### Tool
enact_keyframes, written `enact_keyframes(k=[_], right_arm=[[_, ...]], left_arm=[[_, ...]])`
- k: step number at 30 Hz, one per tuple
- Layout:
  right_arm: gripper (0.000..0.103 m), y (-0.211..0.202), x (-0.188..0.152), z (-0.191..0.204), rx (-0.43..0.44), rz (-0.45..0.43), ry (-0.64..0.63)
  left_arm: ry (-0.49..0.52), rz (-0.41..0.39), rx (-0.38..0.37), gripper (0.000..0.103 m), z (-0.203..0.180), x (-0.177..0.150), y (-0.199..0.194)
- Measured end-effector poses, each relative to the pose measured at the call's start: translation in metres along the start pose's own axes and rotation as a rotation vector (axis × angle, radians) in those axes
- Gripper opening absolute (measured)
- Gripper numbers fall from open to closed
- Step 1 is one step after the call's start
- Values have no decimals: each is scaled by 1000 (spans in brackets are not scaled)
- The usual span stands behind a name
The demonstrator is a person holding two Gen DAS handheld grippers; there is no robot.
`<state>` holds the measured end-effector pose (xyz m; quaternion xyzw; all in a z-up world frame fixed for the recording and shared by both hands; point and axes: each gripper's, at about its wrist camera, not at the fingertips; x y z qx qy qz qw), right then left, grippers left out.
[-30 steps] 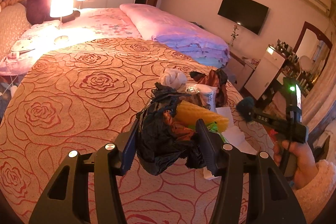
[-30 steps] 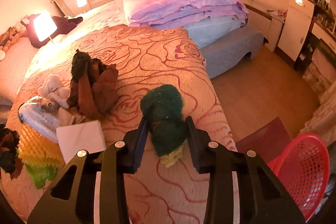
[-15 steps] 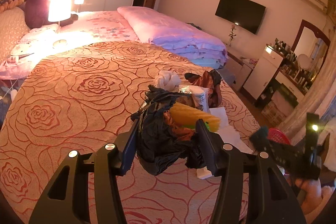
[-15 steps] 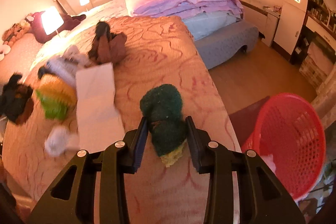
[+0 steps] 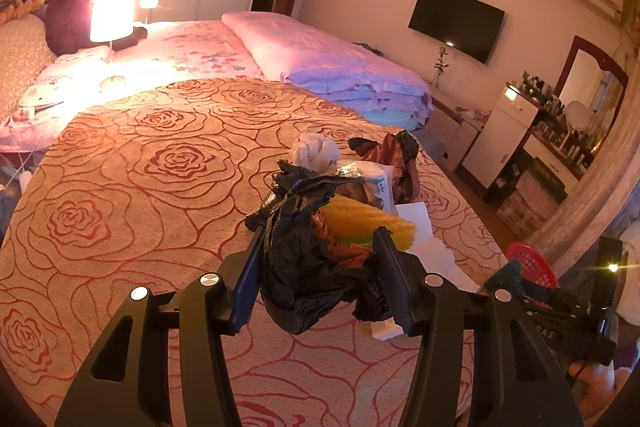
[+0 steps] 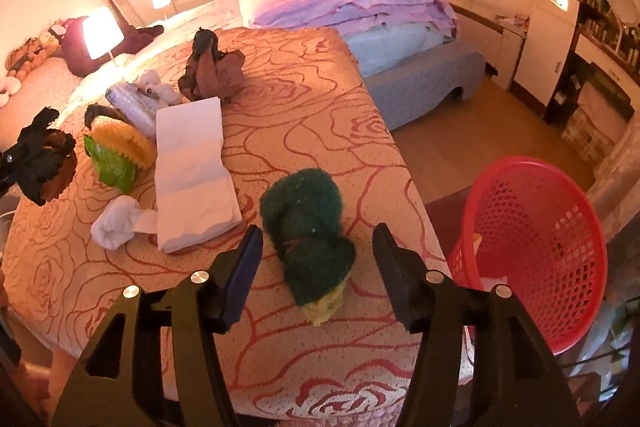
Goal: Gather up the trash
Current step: 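Hold the black bag in the left tool while the right tool grasps the green knitted item, then carry the black bag and green item over the red wastebasket with both tools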
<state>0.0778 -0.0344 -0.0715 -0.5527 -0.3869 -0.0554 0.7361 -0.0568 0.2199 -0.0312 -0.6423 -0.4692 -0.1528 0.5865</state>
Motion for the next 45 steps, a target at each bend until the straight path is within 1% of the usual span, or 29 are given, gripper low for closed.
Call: enact_keyframes(k=[3,5,7,10,15,20,30,36,45], right_arm=[[54,1,0,4,1,-2,-31],[43,1,-1,5,9,2,-43],[38,2,-2,5,21,13,-43],[36,0,-2,3,34,14,-36],[36,-13,-1,0,47,-15,-11],[36,-26,-3,-5,48,-40,18],[36,-46,-2,-26,3,-100,95],[36,-63,4,-31,-6,-153,119],[36,-82,10,-43,-36,-197,142]], left_arm=[[-1,5,1,51,-1,-1,1],[3,3,-1,51,-2,1,1],[6,-2,0,51,-2,2,0],[3,-9,6,51,-1,4,-2],[5,-27,5,51,-1,8,-8],[28,-46,-2,51,-9,9,-15],[64,-45,-31,51,-28,5,-15],[98,-41,-58,51,-45,2,-16],[163,-37,-101,51,-76,1,-15]])
Point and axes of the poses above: each gripper's, at about its wrist camera, not at the fingertips, and y roughly the way its jaws point, z to its left, x to its top, and after that the axes turned 2 degrees about -x, right-handed
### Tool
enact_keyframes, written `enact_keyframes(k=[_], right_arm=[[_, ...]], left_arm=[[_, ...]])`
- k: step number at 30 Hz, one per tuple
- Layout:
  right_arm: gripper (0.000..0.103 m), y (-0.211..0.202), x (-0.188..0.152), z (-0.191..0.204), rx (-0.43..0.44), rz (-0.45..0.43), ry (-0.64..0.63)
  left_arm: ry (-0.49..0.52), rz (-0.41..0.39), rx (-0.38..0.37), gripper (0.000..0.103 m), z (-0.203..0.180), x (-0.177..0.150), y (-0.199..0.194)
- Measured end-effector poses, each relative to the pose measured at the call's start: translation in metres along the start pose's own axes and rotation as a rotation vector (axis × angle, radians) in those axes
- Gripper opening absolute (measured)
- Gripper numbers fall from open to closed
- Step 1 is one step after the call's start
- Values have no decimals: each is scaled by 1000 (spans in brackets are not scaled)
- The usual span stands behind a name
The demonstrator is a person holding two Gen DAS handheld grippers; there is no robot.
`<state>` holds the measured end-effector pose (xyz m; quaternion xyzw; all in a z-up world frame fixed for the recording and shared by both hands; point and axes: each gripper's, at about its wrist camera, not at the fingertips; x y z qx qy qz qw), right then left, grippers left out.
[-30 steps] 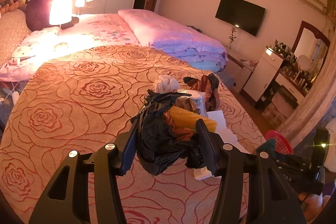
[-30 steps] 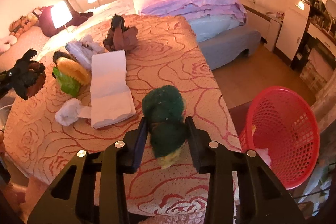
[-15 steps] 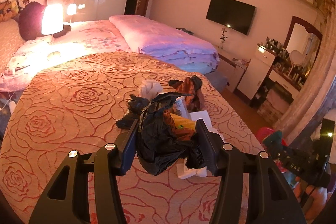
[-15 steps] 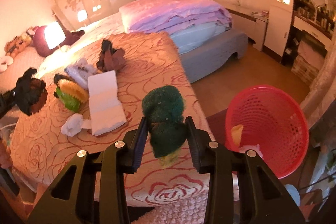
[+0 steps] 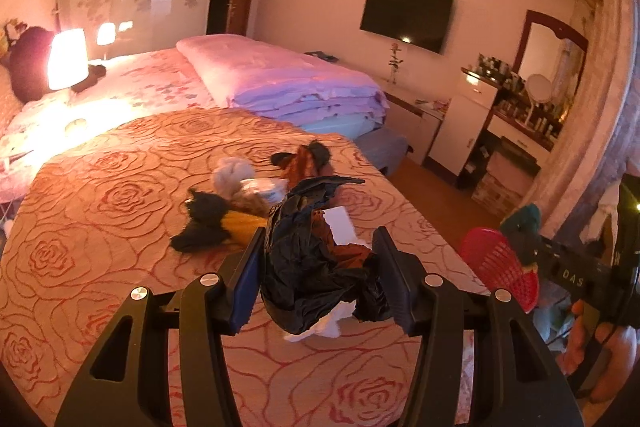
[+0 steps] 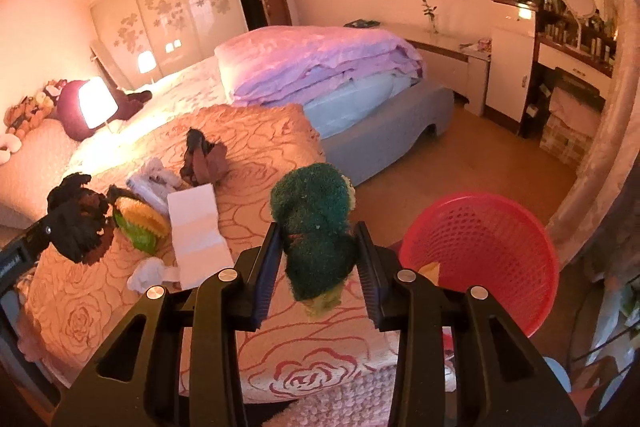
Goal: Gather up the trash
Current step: 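Carry the black bag and green item over the red wastebasket with both tools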
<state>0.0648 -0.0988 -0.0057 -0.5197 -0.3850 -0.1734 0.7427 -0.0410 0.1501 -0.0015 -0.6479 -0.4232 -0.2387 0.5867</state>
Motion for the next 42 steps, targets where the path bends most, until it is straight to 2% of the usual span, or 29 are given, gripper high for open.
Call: enact_keyframes(k=[15,23,32,42], right_arm=[[36,-20,8,-44,-100,-39,63],[36,-29,11,-76,-177,-54,82],[36,-37,2,-117,-233,-78,179],[36,-22,-10,-144,-249,-39,265]], left_arm=[[149,34,-119,51,-74,9,31],[235,66,-208,51,-123,11,53],[308,106,-282,51,-176,9,78],[361,184,-333,51,-221,-9,113]])
Point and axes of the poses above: each gripper's, at about its wrist camera, not at the fingertips, and y roughly the way its jaws point, z to its left, x to its top, and after that the axes turned 2 degrees about -x, right-handed
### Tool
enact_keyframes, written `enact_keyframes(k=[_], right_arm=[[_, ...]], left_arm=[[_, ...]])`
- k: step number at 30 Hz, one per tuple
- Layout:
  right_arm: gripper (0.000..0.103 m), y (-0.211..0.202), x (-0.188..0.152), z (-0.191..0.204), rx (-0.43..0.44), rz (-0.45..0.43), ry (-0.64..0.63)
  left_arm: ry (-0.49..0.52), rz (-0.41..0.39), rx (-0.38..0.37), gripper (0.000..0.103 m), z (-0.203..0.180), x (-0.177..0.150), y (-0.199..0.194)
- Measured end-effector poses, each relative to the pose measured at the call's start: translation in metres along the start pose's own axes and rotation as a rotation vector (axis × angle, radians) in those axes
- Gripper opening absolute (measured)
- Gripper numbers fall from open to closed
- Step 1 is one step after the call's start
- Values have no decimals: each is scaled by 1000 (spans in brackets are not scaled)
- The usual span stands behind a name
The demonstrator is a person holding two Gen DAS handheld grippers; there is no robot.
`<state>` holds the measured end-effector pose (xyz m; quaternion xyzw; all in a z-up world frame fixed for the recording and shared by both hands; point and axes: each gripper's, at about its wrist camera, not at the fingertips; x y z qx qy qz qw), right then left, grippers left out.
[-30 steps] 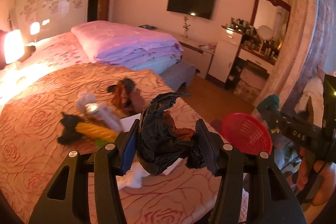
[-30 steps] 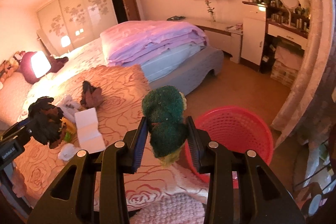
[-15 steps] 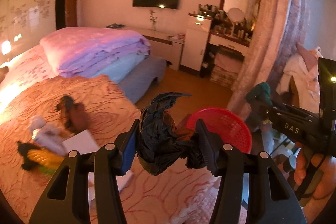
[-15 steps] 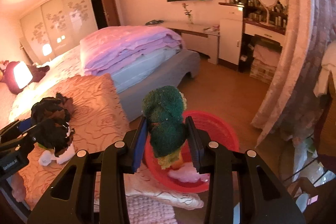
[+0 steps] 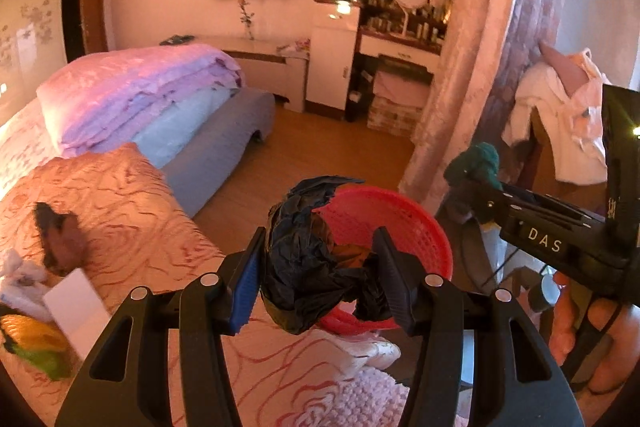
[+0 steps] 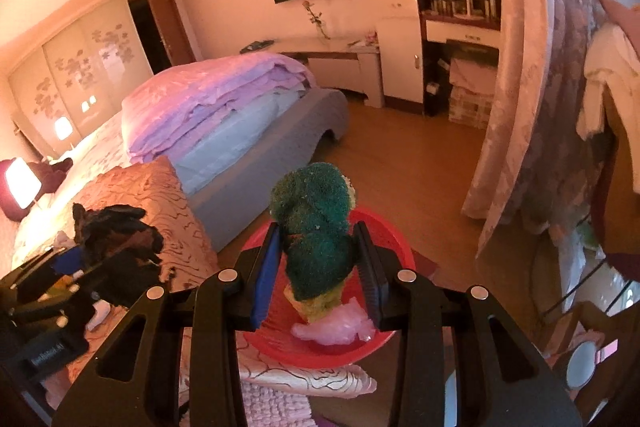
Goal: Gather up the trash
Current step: 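Carry the black bag and green item over the red wastebasket with both tools, then open both tools to drop the black bag and green item into the basket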
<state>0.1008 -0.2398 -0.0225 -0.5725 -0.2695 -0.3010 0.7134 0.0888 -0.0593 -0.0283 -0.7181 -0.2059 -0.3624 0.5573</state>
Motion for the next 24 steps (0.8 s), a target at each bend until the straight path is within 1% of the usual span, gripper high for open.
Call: enact_keyframes(k=[8,18,21,24], right_arm=[[36,15,-3,-11,-12,34,40],[36,29,-6,-20,-22,55,61],[38,32,-6,-22,-19,65,66],[45,33,-5,-23,-15,70,73]], left_arm=[[25,60,-46,51,-13,0,38],[34,133,-26,51,-14,-3,79],[34,144,-24,54,-13,-4,86],[22,158,-25,56,-11,-5,91]])
Point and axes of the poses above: each gripper's, at about its wrist camera, not at the fingertips, and y roughly the way its jaws point, z to its left, x to its top, and after that the axes turned 2 degrees about -x, right-handed
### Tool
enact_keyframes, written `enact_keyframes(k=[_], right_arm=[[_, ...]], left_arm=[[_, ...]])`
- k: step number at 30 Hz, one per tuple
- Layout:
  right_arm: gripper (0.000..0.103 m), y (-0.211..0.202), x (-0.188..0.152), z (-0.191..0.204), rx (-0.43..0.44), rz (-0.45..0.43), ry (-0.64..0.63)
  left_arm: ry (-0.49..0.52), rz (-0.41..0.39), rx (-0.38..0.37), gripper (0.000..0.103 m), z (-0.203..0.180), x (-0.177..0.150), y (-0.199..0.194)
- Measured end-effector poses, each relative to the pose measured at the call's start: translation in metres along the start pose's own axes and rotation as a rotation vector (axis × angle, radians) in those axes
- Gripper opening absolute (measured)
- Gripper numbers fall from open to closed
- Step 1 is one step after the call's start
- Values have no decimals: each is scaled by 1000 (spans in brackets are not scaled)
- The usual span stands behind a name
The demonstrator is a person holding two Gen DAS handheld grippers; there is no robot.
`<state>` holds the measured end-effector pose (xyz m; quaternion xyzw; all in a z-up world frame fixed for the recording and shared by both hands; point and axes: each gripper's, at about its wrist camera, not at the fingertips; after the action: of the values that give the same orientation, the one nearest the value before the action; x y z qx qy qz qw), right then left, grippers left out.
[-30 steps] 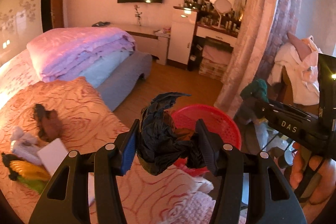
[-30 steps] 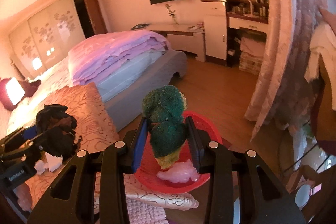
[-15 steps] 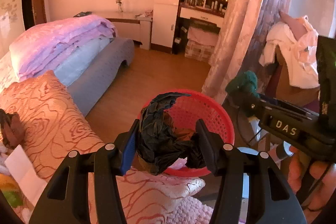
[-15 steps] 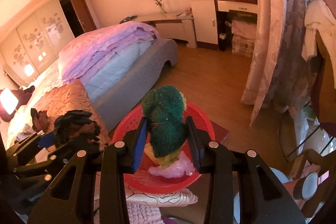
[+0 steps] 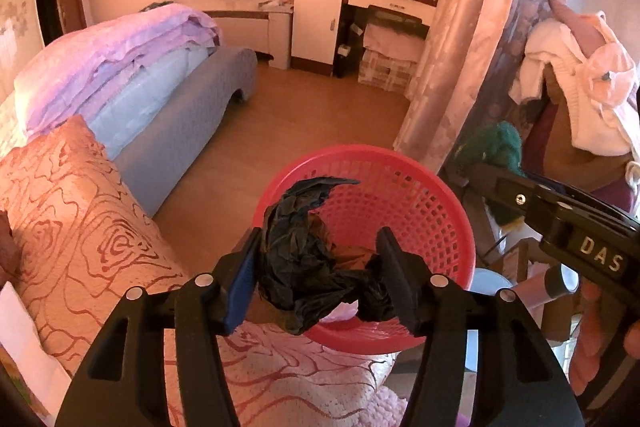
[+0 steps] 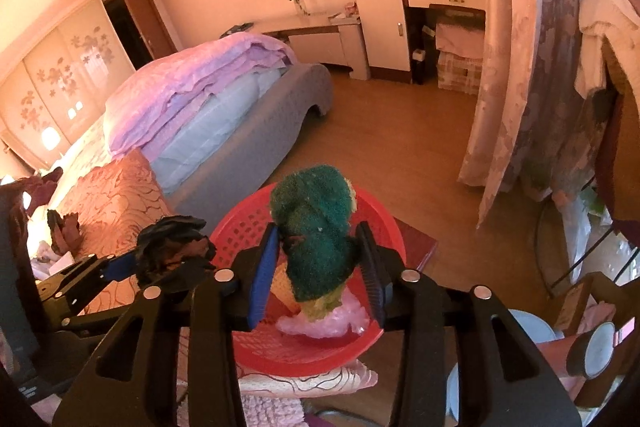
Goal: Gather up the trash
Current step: 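Open both tools to drop the black bag and green item into the basket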
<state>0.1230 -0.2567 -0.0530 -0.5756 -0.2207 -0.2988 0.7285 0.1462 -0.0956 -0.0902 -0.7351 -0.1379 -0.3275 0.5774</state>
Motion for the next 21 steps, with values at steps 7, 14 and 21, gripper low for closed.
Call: enact_keyframes(k=[7,14,21], right_arm=[[50,-3,-1,-1,-2,-8,11],[51,-11,0,-2,-6,-31,18],[51,-14,-3,6,-8,-43,-3]], left_arm=[[1,9,-10,67,3,-6,-1],[-13,-10,-2,73,5,-7,-11],[-57,-53,19,74,18,-9,-35]])
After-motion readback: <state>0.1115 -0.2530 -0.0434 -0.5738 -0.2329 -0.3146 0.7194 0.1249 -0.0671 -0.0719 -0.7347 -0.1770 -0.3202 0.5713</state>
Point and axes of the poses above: each gripper's, at about its wrist camera, not at the fingertips, and y roughly the way its jaws point, z to its left, x to its top, and after that the axes turned 2 degrees about -x, right-handed
